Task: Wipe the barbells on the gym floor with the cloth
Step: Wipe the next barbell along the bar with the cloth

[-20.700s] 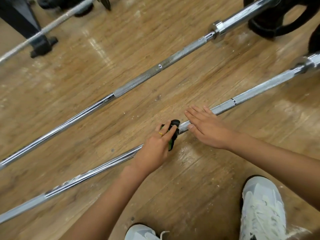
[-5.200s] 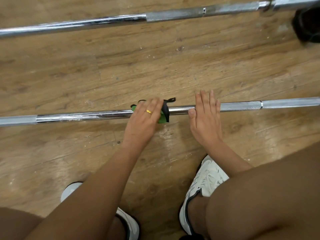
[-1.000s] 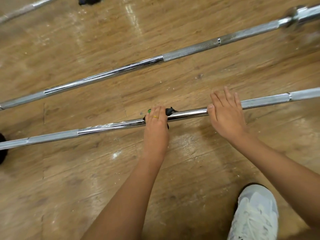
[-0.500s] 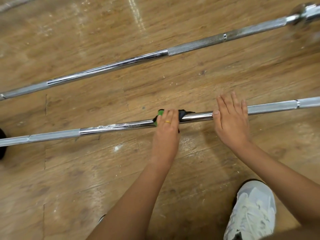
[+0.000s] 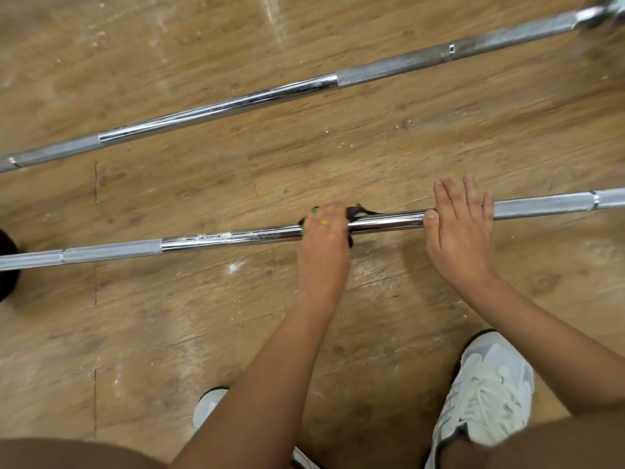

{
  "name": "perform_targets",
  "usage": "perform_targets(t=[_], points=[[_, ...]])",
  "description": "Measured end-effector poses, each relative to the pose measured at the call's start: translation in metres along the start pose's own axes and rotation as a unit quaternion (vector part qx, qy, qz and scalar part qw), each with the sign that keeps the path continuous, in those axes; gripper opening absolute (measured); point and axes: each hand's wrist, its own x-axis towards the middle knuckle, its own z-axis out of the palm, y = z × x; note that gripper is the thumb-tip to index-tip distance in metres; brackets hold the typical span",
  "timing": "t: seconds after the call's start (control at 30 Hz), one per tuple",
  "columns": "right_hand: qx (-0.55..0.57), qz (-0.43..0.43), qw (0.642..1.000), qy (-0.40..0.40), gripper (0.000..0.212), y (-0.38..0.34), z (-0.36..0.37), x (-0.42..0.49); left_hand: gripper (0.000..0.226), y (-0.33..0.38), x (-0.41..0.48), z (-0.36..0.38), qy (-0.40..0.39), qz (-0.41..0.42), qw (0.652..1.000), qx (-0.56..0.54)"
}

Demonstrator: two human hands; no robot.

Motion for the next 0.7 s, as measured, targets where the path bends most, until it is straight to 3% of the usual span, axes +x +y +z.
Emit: perform_targets(t=[0.07, 0.13, 0.33, 0.47, 0.5, 0.63, 0.7], points=[[-0.001, 0.001, 1.000, 0.003, 0.060, -0.001, 0.000, -0.002, 0.034, -0.013, -0.002, -0.008, 0.034, -0.090, 0.995, -0.012], [-0.002, 0.002, 1.000, 0.005, 0.059, -0.002, 0.001, -0.004, 0.033, -0.014, -0.007, -0.012, 0.046, -0.112, 0.993, -0.008], [-0.002, 0.003, 1.000, 0.010, 0.057, 0.000, 0.001, -0.013, 0.034, -0.014, -0.018, -0.010, 0.019, 0.012, 0.999, 0.029], [-0.009, 0.009, 1.000, 0.023, 0.058, -0.003, 0.003, -0.021, 0.030, -0.037, -0.008, -0.035, 0.048, -0.196, 0.979, 0.006], [-0.009, 0.012, 1.000, 0.025, 0.058, -0.004, 0.004, -0.023, 0.032, -0.035, -0.011, -0.035, 0.047, -0.198, 0.979, 0.014], [-0.004, 0.017, 1.000, 0.015, 0.057, -0.002, 0.002, -0.033, 0.037, -0.008, -0.037, -0.013, 0.003, -0.028, 0.999, 0.024], [-0.003, 0.013, 1.000, 0.011, 0.056, -0.001, 0.000, -0.038, 0.038, -0.008, -0.040, -0.010, 0.000, -0.009, 1.000, 0.014]])
